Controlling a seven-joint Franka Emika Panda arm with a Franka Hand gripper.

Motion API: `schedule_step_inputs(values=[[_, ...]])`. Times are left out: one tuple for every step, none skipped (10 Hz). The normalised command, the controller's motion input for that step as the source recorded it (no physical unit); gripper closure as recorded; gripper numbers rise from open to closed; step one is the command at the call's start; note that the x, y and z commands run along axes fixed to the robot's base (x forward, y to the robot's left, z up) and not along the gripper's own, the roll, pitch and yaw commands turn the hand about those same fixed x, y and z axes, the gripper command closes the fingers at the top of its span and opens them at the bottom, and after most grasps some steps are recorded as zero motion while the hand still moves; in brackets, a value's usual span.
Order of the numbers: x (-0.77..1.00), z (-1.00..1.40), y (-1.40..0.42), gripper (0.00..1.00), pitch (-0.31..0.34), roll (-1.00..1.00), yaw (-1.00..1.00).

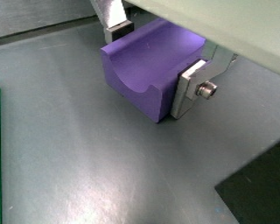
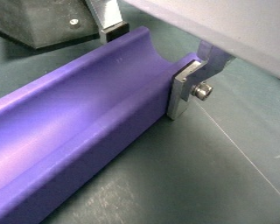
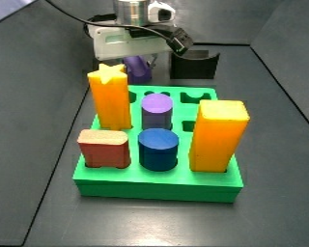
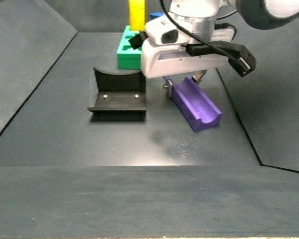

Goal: Pick up the arch object. Move up. Place the arch object on the fixture. Regrasp the arch object. Move to above the board. Insert the arch object.
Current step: Pick up the arch object.

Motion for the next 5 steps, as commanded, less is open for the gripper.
schedule_step_inputs(values=[[0.00, 0.00, 0.00, 1.00, 0.000, 0.00, 0.00], [0.00, 0.00, 0.00, 1.00, 0.000, 0.00, 0.00], [0.00, 0.00, 0.00, 1.00, 0.000, 0.00, 0.00], [0.00, 0.00, 0.00, 1.00, 0.000, 0.00, 0.00], [0.00, 0.00, 0.00, 1.00, 0.000, 0.00, 0.00]])
